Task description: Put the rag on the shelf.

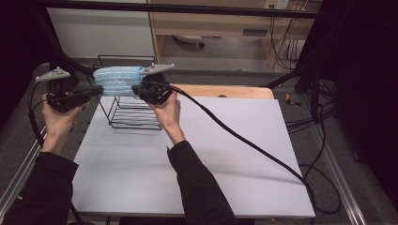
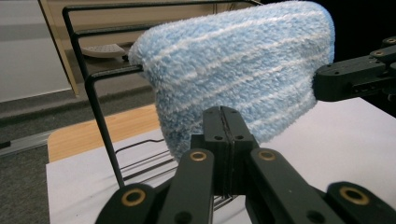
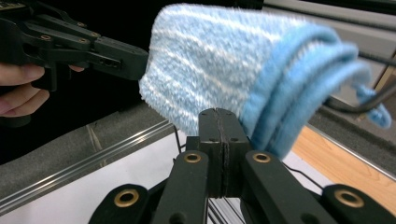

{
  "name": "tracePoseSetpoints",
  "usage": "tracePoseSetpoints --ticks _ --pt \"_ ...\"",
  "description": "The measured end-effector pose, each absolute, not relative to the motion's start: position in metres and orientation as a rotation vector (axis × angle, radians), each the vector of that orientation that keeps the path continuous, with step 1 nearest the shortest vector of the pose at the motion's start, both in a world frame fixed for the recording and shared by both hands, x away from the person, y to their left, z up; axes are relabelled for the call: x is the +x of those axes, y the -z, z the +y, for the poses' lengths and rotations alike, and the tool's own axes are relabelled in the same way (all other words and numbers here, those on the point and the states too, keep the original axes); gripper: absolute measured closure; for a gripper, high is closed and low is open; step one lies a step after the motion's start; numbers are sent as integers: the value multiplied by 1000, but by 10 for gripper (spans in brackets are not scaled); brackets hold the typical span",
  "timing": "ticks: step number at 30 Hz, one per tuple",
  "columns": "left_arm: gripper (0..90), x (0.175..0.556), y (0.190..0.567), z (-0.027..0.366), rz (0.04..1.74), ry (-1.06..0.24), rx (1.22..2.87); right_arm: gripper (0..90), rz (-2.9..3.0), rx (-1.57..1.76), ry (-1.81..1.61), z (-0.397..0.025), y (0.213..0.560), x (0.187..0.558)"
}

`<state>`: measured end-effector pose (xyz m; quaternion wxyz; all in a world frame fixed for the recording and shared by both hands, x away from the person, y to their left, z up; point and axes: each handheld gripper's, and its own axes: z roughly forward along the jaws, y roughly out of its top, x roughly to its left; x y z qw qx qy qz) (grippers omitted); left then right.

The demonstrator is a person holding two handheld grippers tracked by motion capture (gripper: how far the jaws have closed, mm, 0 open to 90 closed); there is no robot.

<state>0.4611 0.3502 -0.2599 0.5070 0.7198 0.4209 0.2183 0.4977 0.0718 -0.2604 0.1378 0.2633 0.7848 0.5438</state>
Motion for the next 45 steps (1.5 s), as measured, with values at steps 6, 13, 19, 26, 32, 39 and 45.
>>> tracePoseSetpoints --ticks 6,13,19,26,32,39,45 --pt "895 465 269 350 1031 -529 1725 900 2269 782 -1561 71 272 502" --pt "895 472 275 348 1043 -534 1702 900 2250 796 -1559 72 279 507" --pt "892 464 271 350 1023 -546 1696 889 2242 750 -1584 68 275 500" --pt "809 451 257 354 999 -565 1700 783 2222 709 -1637 61 258 486" --pt "625 440 250 356 998 -585 1714 694 2219 693 -1642 54 247 479" --pt "436 430 242 359 1010 -624 1715 597 2208 685 -1624 41 238 471" --pt "318 423 243 362 1022 -622 1721 496 2203 697 -1620 21 236 463"
